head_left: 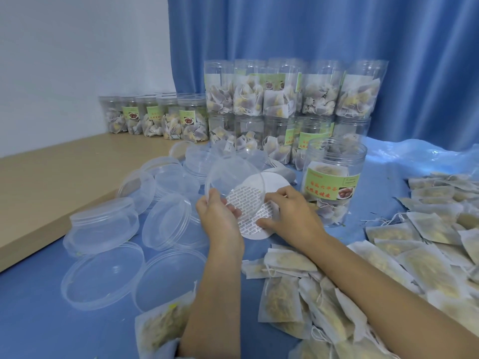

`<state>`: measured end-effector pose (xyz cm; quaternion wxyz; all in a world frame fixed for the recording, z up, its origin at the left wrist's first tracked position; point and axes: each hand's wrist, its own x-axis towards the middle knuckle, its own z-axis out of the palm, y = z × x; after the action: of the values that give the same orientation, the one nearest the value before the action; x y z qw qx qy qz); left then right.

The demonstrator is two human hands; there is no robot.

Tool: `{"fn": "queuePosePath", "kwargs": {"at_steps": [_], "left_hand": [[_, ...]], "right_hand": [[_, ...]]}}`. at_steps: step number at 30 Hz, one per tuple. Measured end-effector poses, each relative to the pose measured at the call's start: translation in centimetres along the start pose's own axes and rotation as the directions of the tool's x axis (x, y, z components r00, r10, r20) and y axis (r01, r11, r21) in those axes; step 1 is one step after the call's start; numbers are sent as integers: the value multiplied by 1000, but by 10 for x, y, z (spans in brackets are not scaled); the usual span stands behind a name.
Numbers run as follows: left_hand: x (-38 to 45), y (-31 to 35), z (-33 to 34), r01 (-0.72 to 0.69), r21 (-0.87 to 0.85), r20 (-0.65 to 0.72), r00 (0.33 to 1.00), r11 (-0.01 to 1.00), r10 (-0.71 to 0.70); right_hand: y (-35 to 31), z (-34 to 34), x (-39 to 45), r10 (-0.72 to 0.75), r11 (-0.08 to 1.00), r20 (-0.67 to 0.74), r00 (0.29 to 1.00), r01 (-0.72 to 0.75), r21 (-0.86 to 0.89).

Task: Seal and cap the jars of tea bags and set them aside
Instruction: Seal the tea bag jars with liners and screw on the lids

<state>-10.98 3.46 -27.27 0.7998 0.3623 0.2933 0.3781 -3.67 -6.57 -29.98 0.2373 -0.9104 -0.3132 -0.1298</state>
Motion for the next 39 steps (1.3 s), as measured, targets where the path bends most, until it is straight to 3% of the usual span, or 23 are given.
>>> {"fn": "queuePosePath", "kwargs": {"at_steps": [5,10,13,17,19,23,26,28,29,33,35,37,39], "left_hand": [[-3,-2,0,-17,27,2,1000,999,17],[-6,-1,0,-13,37,0,1000,999,13],[-7,-2,-1,-22,41,5,1000,999,22],[-4,-3,-2,-83,85,11,997,993,83],[-2,-4,-3,-156,129,28,988,979,154],[-6,-4,-4,-279,173,116,958,945,262],[-10,-2,-3,-246,172,189,959,954,213],[-13,0,-2,-232,172,218,957,957,193],[-15,0,-1,-235,168,228,954,957,194],[-21,11,1,-166,38,313,938,985,146],[-24,19,3,-64,-81,425,901,995,93],[-29,28,10,60,-145,547,837,988,29],[-36,35,22,125,-113,620,784,986,-28]], "right_hand": [[-1,7,3,34,988,85,996,-20,-156],[-4,8,3,97,995,134,986,-93,-38],[-6,7,2,98,995,55,994,-99,13],[-8,-1,-1,4,974,-266,964,56,219],[-11,-10,0,67,883,-320,945,93,459],[-16,-26,2,132,496,-18,991,-50,867],[-18,-35,4,80,225,115,990,-130,966],[-21,-43,4,33,120,163,986,-165,979],[-22,-48,4,7,117,172,985,-171,978],[-27,-69,2,-39,402,68,997,-47,914],[-30,-82,1,-32,584,-74,997,78,808],[-32,-93,0,-126,821,-250,960,242,517],[-35,-100,-1,-257,907,-264,930,326,267]]}}
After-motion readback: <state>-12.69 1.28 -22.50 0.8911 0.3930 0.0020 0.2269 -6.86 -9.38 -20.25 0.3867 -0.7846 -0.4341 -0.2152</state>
